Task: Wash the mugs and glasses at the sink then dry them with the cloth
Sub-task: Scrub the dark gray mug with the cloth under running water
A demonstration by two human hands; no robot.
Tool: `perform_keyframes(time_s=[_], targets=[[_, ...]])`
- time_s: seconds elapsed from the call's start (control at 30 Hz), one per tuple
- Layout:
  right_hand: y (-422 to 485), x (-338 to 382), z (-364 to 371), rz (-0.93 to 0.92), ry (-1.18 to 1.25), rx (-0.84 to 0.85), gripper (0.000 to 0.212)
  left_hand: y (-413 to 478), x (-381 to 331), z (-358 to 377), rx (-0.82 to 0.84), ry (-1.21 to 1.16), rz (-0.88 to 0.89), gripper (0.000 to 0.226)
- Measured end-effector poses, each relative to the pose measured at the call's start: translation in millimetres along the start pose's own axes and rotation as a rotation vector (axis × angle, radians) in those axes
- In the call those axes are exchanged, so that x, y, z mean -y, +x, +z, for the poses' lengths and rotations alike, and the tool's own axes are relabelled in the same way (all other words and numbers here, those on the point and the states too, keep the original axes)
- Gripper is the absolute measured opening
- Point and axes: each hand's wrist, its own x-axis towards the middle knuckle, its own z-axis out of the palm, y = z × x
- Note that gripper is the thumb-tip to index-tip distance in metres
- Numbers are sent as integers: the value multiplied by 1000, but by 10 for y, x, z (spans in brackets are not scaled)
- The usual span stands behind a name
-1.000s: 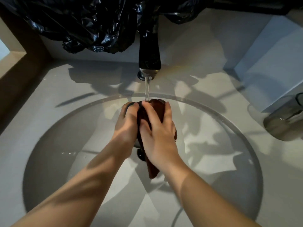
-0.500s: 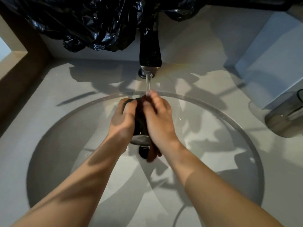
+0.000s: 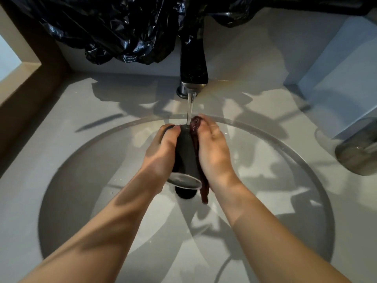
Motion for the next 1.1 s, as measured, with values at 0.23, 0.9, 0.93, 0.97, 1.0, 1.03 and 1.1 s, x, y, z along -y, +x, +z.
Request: perform_keyframes(time_s=[0.23, 0.9, 0.93, 0.97, 1.0, 1.03, 1.1], targets=[[-208, 4, 32, -135, -282, 149, 43, 39, 20, -27, -32, -22, 100, 24], [-463, -56, 60, -119, -181, 215, 49, 75, -73, -67, -83, -25, -8, 41], [-387, -65, 64, -142, -118, 183, 44, 79, -72, -74, -83, -25, -4, 44], [-271, -50, 55, -133, -9, 158, 39, 71, -76, -77, -83, -26, 2, 42], [-164, -4, 3, -66, 97, 149, 38, 50, -85, -75, -80, -36, -10, 38], [-67, -1, -41, 12, 183, 163, 44, 38, -81, -66, -73, -52, -36, 34], [-56, -23, -61, 68, 217, 140, 57, 49, -47, -58, -53, -80, -82, 33]])
